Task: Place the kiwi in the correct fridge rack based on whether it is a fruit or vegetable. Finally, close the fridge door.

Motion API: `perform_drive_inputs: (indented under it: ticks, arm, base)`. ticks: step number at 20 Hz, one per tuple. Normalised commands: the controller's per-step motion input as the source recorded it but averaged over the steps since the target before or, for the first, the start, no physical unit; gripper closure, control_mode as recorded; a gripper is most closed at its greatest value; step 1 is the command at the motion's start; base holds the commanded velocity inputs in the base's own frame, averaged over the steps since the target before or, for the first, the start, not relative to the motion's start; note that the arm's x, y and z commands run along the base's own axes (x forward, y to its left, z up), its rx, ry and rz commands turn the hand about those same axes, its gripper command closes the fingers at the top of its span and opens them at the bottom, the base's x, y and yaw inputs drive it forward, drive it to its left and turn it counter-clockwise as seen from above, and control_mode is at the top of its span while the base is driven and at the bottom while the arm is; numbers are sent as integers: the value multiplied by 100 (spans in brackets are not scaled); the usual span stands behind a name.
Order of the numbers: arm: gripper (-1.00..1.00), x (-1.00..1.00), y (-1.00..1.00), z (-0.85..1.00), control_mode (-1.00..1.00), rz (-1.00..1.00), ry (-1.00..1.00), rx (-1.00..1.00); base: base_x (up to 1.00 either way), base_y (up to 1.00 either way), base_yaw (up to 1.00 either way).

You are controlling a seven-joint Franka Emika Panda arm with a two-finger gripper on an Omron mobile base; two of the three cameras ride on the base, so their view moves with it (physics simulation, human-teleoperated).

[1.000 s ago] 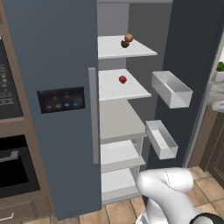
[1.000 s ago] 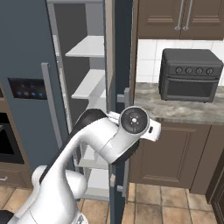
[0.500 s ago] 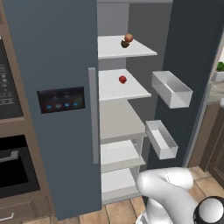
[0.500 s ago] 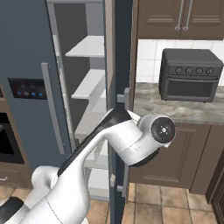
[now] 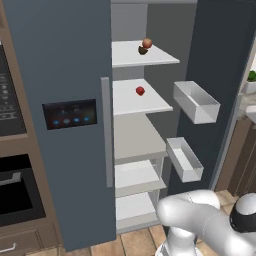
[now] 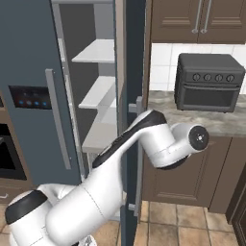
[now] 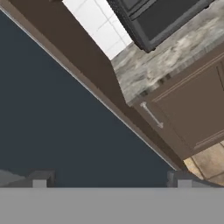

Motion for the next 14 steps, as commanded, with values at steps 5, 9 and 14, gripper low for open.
perform_drive_inputs:
  ticks: [5, 9, 14]
  arm:
    - [-100, 57, -13, -14, -100, 3, 10, 19]
    - [-100, 53, -2, -25, -100, 4, 11, 19]
    - [-100, 39, 1, -49, -100, 3, 9, 17]
  base:
    - [0, 0, 0]
    - [0, 0, 0]
    - [0, 0, 0]
